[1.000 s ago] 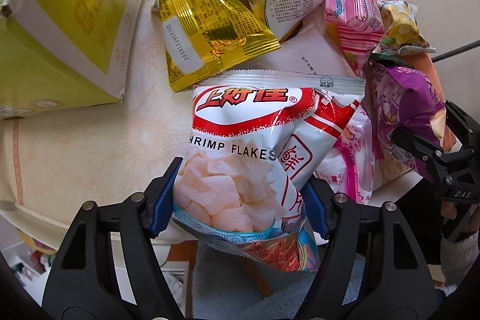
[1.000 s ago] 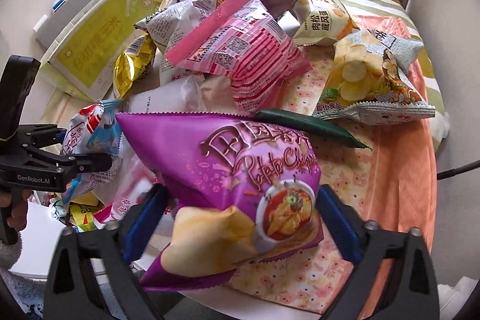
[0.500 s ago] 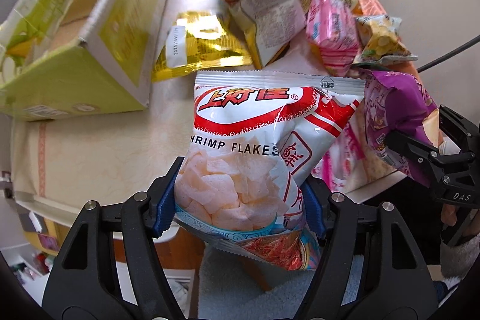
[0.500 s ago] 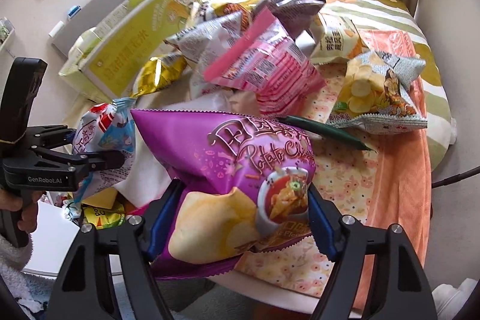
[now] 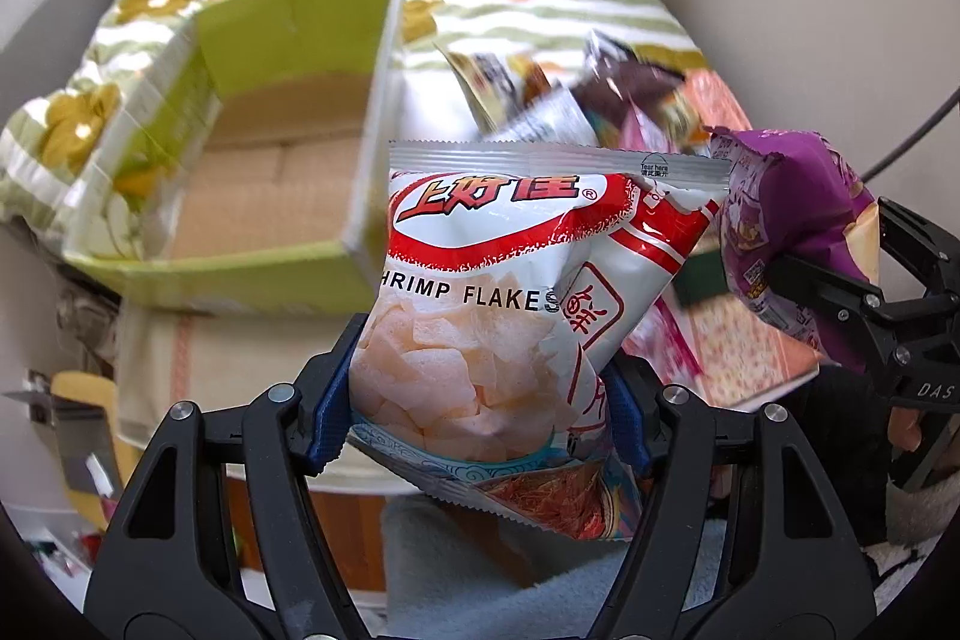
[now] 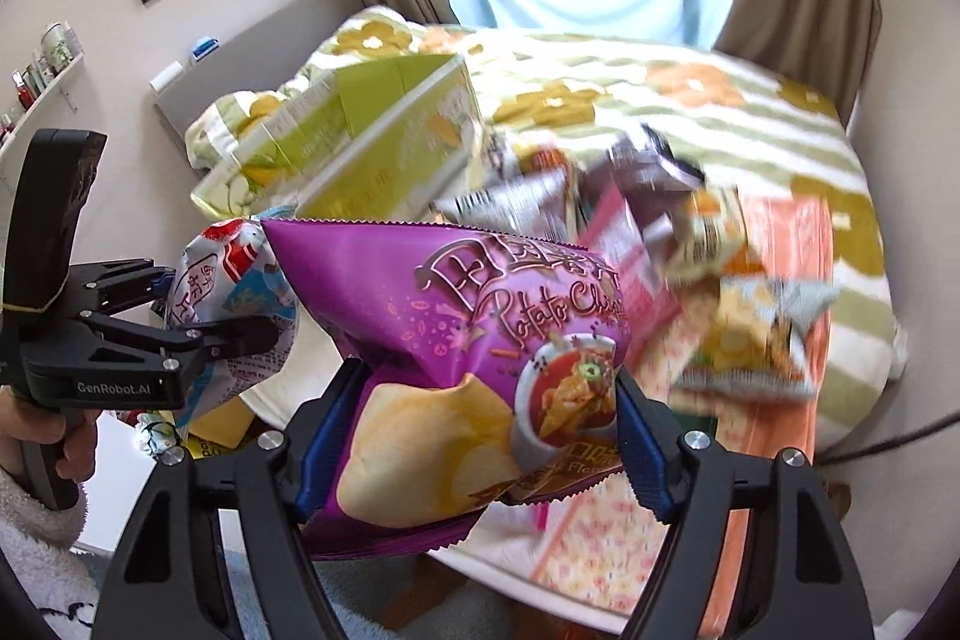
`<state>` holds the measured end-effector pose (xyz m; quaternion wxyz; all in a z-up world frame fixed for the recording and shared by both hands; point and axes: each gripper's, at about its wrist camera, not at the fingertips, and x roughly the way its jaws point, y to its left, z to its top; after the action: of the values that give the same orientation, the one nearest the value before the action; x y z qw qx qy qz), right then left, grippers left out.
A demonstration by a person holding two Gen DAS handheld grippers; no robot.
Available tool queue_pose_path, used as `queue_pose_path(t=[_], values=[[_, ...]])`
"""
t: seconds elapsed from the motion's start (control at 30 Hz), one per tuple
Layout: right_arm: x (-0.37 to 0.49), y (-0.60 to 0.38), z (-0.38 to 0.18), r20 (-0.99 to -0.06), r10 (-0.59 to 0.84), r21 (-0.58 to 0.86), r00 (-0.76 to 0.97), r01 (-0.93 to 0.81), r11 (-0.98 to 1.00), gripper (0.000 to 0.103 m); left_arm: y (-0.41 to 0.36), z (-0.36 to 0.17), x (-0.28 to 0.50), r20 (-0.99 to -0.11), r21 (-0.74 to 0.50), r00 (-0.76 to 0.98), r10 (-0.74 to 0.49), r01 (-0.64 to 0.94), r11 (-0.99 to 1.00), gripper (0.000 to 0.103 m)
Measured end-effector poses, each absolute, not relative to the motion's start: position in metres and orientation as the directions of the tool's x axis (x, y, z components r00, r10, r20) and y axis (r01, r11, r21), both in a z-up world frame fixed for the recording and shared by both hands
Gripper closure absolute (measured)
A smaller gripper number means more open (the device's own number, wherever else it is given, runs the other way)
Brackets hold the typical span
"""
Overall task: Organize snacks
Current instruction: 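Carry both bags over the box and release them inside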
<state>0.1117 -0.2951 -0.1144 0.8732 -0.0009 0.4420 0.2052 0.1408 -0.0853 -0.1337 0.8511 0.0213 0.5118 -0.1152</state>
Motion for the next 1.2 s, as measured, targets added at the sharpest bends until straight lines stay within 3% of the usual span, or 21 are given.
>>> queue_pose_path(t=[0.47, 0.97, 1.07, 1.13, 1.2], values=[[0.194, -0.180, -0.059, -0.702, 0.323, 0.157, 0.634, -0.305, 0.939, 0.030, 0.050, -0.093, 0.254, -0.841, -0.030, 0.525, -0.133, 0.201, 0.979, 0.037], [0.264, -0.079, -0.087, -0.759, 0.260, 0.214, 0.598, -0.148, 0.966, 0.030, 0.112, -0.158, 0.344, -0.915, 0.003, 0.380, -0.137, 0.345, 0.938, 0.037], [0.269, -0.070, -0.092, -0.773, 0.248, 0.210, 0.583, -0.134, 0.968, 0.030, 0.114, -0.164, 0.347, -0.916, 0.001, 0.374, -0.143, 0.358, 0.934, 0.032], [0.271, -0.066, -0.095, -0.779, 0.243, 0.203, 0.578, -0.135, 0.970, 0.030, 0.115, -0.165, 0.346, -0.914, 0.015, 0.383, -0.132, 0.358, 0.934, 0.007], [0.272, -0.064, -0.096, -0.783, 0.237, 0.193, 0.575, -0.138, 0.971, 0.030, 0.117, -0.163, 0.344, -0.908, 0.026, 0.399, -0.125, 0.352, 0.936, 0.001]])
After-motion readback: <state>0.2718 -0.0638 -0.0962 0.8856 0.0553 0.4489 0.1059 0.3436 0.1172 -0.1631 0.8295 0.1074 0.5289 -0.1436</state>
